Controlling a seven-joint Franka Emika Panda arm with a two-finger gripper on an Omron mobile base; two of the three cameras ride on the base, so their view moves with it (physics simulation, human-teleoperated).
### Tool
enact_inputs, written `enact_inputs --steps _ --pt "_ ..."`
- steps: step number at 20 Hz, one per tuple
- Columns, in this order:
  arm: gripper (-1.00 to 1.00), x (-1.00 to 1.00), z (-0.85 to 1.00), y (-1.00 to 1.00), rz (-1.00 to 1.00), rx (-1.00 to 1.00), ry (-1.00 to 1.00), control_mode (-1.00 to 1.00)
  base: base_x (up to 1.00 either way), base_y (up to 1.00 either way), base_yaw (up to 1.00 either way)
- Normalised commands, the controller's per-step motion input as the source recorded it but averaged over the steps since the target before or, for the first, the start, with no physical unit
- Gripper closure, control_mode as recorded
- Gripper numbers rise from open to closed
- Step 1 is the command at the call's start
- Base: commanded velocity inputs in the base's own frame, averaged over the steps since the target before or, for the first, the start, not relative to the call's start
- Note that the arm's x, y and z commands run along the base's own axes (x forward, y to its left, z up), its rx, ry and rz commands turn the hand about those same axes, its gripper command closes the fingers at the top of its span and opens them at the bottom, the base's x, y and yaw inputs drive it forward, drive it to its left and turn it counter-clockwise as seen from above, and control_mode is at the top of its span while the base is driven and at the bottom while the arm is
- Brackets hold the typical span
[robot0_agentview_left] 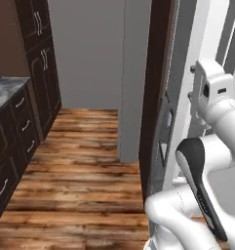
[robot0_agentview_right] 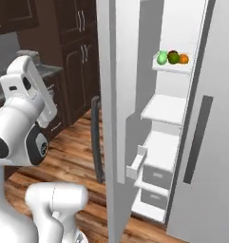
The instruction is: Take the orange and lime from the second highest rack and move them to the highest rack where the pear and corn are located, to maximize freezer space. Close the freezer door after rearranging.
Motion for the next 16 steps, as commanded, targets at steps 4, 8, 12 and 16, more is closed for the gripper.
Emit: enact_inputs --steps 4,8,12,16 --pt "-1.00 0.00 0.00 0.00 0.00 0.00 0.00 1.00 0.16 0.89 0.15" --pt "-1.00 0.00 0.00 0.00 0.00 0.00 0.00 1.00 0.64 0.89 -0.88" --pt "-1.00 0.00 0.00 0.00 0.00 0.00 0.00 1.00 0.56 0.86 -1.00" --pt "-1.00 0.00 0.00 0.00 0.00 0.00 0.00 1.00 0.57 0.85 -1.00"
